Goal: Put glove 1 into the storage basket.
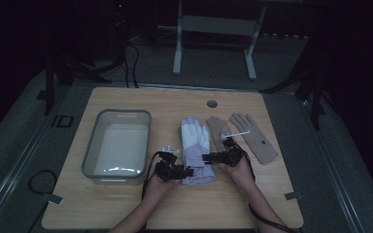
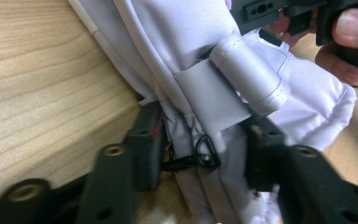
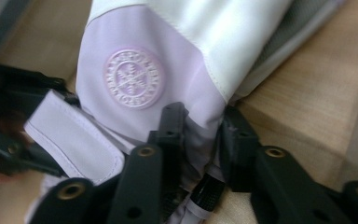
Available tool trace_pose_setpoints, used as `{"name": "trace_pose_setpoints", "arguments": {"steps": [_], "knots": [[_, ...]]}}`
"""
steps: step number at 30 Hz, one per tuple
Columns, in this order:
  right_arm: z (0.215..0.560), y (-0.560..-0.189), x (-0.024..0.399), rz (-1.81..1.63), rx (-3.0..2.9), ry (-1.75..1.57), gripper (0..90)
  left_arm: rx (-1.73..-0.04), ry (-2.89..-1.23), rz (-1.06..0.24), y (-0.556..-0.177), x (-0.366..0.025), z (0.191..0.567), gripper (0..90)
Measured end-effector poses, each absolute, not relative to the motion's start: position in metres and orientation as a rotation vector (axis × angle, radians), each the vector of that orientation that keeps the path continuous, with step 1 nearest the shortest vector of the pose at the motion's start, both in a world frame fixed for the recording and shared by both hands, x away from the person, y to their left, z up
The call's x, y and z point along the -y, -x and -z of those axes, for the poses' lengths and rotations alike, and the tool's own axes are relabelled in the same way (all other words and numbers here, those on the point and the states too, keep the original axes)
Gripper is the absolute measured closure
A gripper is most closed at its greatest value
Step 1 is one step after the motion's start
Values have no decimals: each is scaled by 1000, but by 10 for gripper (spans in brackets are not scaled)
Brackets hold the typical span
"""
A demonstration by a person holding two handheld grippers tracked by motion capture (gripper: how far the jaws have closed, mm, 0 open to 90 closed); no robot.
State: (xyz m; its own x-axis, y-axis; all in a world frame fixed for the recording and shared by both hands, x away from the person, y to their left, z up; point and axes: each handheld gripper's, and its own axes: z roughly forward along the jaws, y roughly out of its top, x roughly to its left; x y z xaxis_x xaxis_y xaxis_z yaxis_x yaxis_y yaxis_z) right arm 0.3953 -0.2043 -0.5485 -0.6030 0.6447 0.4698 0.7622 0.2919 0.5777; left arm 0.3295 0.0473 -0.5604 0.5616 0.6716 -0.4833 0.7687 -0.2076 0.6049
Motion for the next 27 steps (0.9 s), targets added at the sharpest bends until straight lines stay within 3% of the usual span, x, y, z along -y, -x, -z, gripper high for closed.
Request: {"name": "trace_pose_setpoints", "arguments": {"steps": [7,16,27], "knots": [[535,-380,189,1175,2631,1323,781,-1156,-1984,141,-330,-44,552,715],[522,-373,184,1178,2699,1313,788,-1128,-2050,113,-329,-40,537,738],[478,-368,177,1267,2741,1276,791,-1047,-2080,71,-332,-52,490,739]]}}
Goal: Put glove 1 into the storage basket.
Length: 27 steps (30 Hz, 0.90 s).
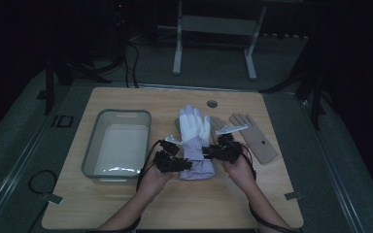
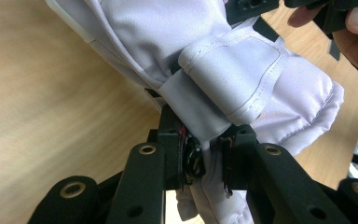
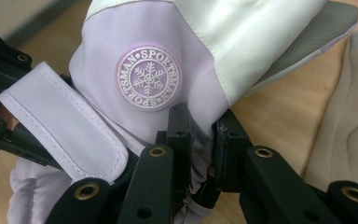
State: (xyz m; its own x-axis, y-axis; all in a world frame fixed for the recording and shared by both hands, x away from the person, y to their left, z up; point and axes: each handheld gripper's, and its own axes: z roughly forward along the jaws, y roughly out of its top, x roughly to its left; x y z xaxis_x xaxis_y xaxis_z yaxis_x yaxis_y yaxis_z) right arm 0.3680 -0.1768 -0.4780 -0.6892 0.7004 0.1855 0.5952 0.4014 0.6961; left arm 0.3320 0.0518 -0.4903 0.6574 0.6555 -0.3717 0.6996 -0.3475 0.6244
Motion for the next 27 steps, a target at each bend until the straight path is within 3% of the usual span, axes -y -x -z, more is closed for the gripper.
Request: {"name": "trace_pose_setpoints", "arguments": {"steps": [14,27], "knots": [[421,-369,141,-1216,-2464,-1035,792,-987,-2143,-65,-331,-81,433,740],[402,-377,89,-1253,-2496,-959,792,-1034,-2169,-103,-331,-134,407,739]]}}
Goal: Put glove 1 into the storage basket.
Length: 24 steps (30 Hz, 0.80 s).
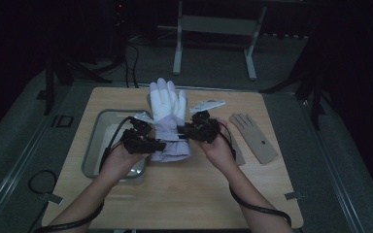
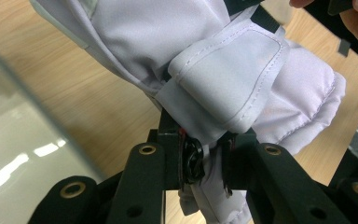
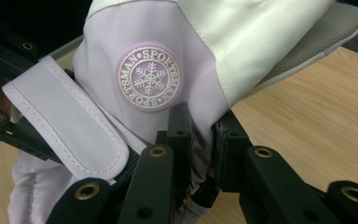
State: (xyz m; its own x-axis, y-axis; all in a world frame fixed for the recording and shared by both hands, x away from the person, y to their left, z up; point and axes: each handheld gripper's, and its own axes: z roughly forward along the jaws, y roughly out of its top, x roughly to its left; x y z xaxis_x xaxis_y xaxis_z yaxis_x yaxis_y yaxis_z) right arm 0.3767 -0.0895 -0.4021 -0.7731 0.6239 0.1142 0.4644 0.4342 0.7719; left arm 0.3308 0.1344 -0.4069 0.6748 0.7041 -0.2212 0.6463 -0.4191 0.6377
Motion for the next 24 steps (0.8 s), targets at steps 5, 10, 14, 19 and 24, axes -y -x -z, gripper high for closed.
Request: {"name": "trace_pose_setpoints", "arguments": {"steps": [5,10,14,19,24], "knots": [[403,-379,57,-1269,-2516,-937,792,-1067,-2179,-119,-328,-165,404,739],[405,-381,31,-1285,-2529,-929,792,-1091,-2194,-131,-327,-190,402,739],[407,-382,7,-1302,-2533,-923,792,-1122,-2212,-142,-326,-211,400,739],[412,-385,-23,-1280,-2545,-886,792,-1171,-2247,-154,-329,-230,405,739],[426,-390,-43,-1279,-2575,-914,793,-1211,-2261,-130,-331,-248,417,740]]}}
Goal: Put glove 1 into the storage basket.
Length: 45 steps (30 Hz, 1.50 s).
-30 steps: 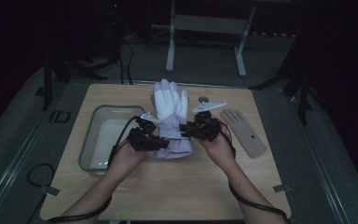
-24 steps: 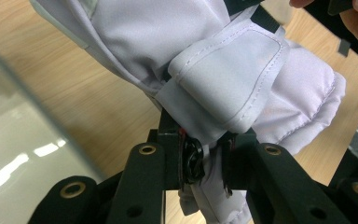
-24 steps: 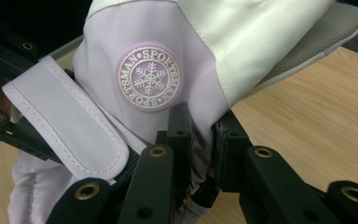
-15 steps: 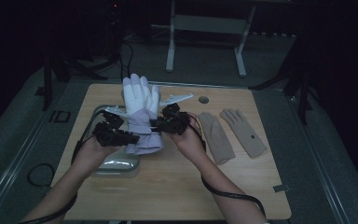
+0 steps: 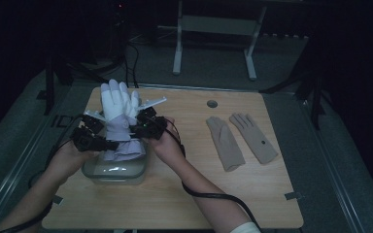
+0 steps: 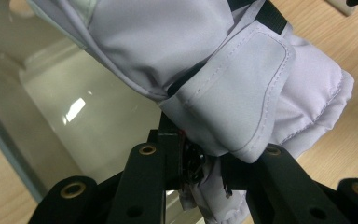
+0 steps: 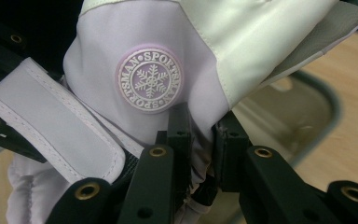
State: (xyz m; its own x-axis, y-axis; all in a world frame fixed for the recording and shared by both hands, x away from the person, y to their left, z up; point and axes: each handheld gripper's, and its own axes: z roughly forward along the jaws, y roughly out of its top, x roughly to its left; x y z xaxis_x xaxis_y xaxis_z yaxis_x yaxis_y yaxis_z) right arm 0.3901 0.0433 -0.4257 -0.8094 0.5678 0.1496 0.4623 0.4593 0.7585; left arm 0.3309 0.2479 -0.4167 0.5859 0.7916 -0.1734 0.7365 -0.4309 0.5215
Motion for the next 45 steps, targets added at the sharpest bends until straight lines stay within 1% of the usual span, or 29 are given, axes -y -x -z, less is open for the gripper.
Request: {"name": "trace_pose_setpoints", "arguments": {"steps": [4,5,6,9,14,22,26,28,29,30,31,32,35,37,38,39,41,42,43,45], "knots": [[436,-390,-53,-1271,-2595,-925,793,-1232,-2261,-104,-331,-256,427,742],[440,-390,-55,-1264,-2603,-931,793,-1252,-2260,-77,-331,-259,435,742],[449,-390,-59,-1254,-2624,-950,793,-1261,-2262,-60,-331,-260,440,742],[464,-390,-61,-1236,-2659,-991,793,-1271,-2288,-15,-332,-260,452,742],[484,-390,-61,-1191,-2710,-1018,791,-1284,-2316,24,-333,-258,471,738],[500,-389,-59,-1063,-2786,-1068,784,-1304,-2318,95,-333,-252,492,723],[501,-388,-62,-1021,-2782,-1044,783,-1319,-2307,107,-334,-253,498,713],[501,-389,-63,-997,-2788,-1036,774,-1321,-2316,97,-334,-251,499,689],[500,-389,-65,-974,-2794,-1028,764,-1319,-2320,92,-333,-251,500,662],[499,-390,-67,-948,-2806,-1022,726,-1325,-2327,53,-332,-249,500,590],[499,-390,-67,-948,-2806,-1022,726,-1325,-2327,53,-332,-249,500,562],[499,-390,-67,-948,-2805,-1022,712,-1333,-2328,30,-330,-248,500,562],[498,-390,-69,-937,-2807,-1006,639,-1339,-2322,-34,-327,-249,499,429],[496,-389,-70,-944,-2795,-1008,593,-1342,-2299,-58,-323,-252,497,395],[495,-390,-70,-947,-2793,-1004,544,-1336,-2290,-75,-320,-253,495,374],[493,-389,-69,-976,-2779,-983,457,-1327,-2283,-86,-318,-253,494,325],[488,-390,-67,-1004,-2768,-994,403,-1314,-2252,-126,-313,-255,490,240],[487,-391,-66,-1028,-2760,-988,348,-1311,-2213,-150,-310,-256,488,227],[484,-391,-65,-1061,-2758,-953,305,-1303,-2201,-168,-309,-256,486,192],[478,-390,-62,-1090,-2772,-898,267,-1287,-2168,-228,-305,-255,483,170]]}}
